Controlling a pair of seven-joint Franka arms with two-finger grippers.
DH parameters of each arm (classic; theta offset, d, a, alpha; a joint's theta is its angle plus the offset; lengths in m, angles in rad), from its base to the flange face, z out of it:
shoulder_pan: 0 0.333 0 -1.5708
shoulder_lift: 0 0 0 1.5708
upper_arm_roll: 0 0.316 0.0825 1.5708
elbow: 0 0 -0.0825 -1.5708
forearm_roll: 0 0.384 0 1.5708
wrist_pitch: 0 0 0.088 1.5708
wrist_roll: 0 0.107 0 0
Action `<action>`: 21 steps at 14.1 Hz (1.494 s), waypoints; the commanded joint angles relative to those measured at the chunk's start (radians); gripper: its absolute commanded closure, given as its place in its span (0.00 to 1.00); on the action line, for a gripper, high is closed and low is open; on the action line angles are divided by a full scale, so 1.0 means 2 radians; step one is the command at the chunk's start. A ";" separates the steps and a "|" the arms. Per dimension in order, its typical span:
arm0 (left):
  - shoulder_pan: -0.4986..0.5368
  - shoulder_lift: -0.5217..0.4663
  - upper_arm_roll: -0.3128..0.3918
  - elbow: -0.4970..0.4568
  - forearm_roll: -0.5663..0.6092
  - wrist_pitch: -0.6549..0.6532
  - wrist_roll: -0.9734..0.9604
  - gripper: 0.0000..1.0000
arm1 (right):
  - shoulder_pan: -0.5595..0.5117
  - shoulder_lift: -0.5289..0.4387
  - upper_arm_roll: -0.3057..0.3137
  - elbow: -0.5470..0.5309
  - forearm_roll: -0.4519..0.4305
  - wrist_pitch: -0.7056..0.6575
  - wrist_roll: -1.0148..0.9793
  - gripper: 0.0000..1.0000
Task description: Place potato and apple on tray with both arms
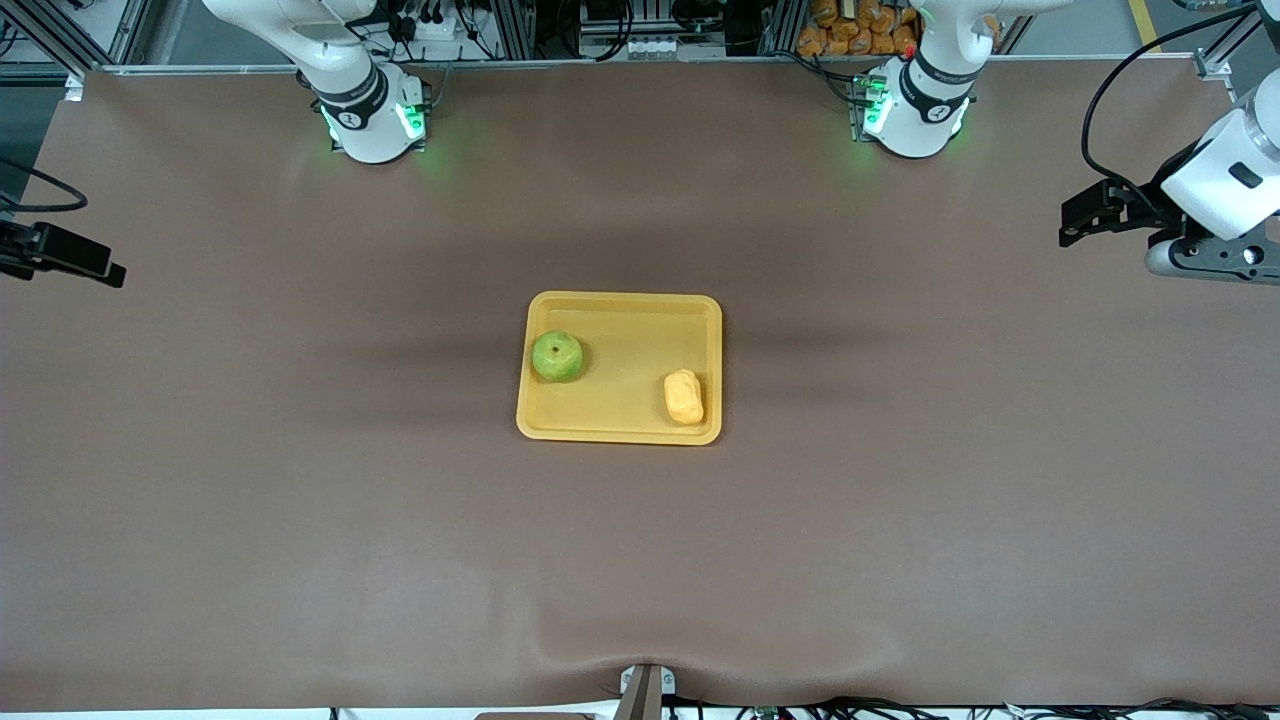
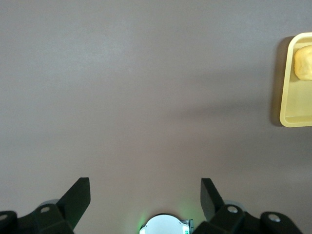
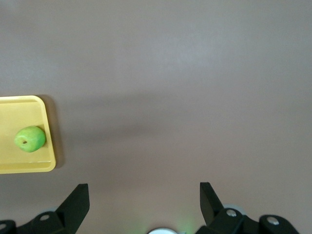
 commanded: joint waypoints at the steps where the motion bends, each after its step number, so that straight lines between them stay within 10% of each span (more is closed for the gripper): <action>1: 0.004 0.005 -0.001 0.011 -0.008 -0.005 0.003 0.00 | -0.028 -0.090 0.010 -0.144 -0.009 0.082 -0.065 0.00; 21: 0.005 0.005 0.000 0.012 -0.006 0.010 0.003 0.00 | -0.012 -0.100 0.017 -0.122 -0.025 0.044 -0.063 0.00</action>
